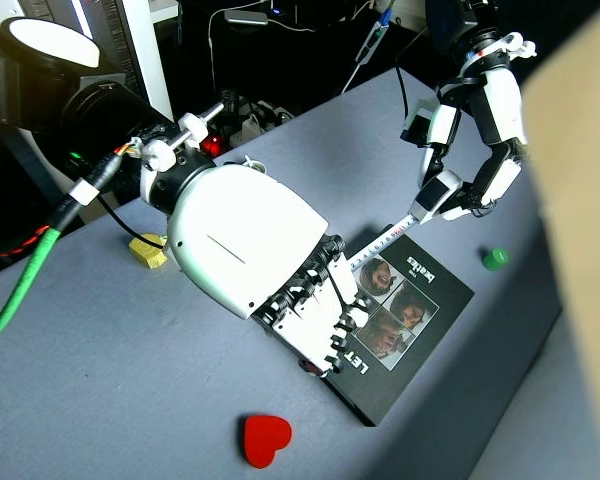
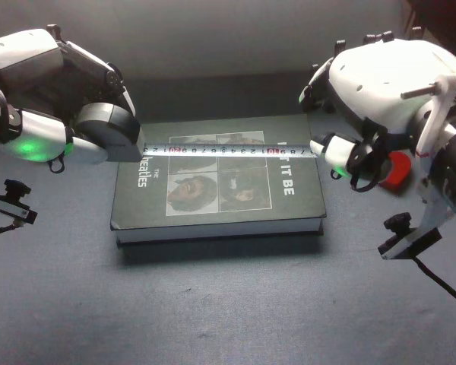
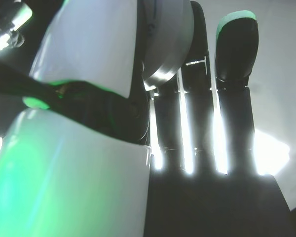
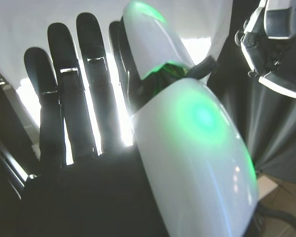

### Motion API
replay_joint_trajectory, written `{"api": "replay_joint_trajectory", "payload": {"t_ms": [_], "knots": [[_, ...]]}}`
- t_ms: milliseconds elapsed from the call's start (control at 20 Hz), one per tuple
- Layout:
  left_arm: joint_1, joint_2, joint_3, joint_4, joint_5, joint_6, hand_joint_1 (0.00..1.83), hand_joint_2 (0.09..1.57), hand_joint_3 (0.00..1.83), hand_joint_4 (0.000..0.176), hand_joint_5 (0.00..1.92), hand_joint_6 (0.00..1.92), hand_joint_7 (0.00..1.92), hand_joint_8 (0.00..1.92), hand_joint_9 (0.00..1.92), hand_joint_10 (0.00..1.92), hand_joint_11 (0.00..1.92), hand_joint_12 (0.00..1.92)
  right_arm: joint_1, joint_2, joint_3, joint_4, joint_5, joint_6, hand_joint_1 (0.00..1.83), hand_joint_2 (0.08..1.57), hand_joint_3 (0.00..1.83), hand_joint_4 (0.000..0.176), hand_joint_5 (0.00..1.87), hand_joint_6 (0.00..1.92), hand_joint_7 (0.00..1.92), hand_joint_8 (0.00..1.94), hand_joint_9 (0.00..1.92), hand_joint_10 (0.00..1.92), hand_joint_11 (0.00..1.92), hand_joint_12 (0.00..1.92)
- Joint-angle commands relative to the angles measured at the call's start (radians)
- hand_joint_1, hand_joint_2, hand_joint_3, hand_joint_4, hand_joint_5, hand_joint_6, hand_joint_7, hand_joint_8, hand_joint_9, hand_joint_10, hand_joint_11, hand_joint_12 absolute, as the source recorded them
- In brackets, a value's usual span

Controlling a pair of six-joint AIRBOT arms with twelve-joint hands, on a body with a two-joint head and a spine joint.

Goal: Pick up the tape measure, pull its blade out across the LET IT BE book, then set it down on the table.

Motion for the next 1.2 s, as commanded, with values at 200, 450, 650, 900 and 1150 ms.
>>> {"api": "replay_joint_trajectory", "payload": {"t_ms": [200, 450, 650, 900, 1150], "knots": [[-0.014, 0.002, 0.005, -0.016, -0.124, -0.009, 1.50, 1.07, 0.00, 0.000, 0.92, 0.93, 1.08, 0.61, 1.11, 0.81, 0.91, 1.43, -0.013, -0.010, 0.008, -0.074, -0.063, -0.009, 1.00, 1.19, 0.00, 0.000, 0.77, 0.01, 0.83, 0.00, 0.67, 0.30, 0.29, 1.25], [-0.014, 0.002, 0.005, -0.021, -0.124, -0.009, 1.49, 1.07, 0.00, 0.000, 0.92, 0.93, 1.09, 0.60, 1.10, 0.82, 0.91, 1.44, -0.019, -0.031, 0.028, -0.072, -0.063, -0.010, 1.00, 1.19, 0.00, 0.000, 0.78, 0.01, 0.84, 0.00, 0.67, 0.29, 0.30, 1.25], [-0.014, 0.001, 0.005, -0.021, -0.124, -0.009, 1.50, 1.06, 0.00, 0.000, 0.92, 0.92, 1.11, 0.57, 1.11, 0.80, 0.94, 1.40, -0.024, -0.053, 0.047, -0.072, -0.066, -0.012, 1.00, 1.19, 0.00, 0.000, 0.81, 0.02, 0.85, 0.01, 0.68, 0.28, 0.30, 1.24], [-0.014, 0.001, 0.004, -0.021, -0.124, -0.009, 1.50, 1.06, 0.00, 0.000, 0.93, 0.92, 1.11, 0.57, 1.11, 0.79, 0.93, 1.42, -0.020, -0.066, 0.057, -0.072, -0.061, -0.014, 1.00, 1.19, 0.00, 0.000, 0.78, 0.01, 0.85, 0.01, 0.68, 0.28, 0.30, 1.24], [-0.013, 0.001, 0.006, -0.021, -0.124, -0.009, 1.50, 1.06, 0.00, 0.000, 0.92, 0.91, 1.11, 0.58, 1.11, 0.80, 0.94, 1.41, -0.014, -0.073, 0.063, -0.072, -0.059, -0.016, 1.00, 1.19, 0.00, 0.000, 0.80, 0.01, 0.85, 0.01, 0.68, 0.27, 0.30, 1.24]]}}
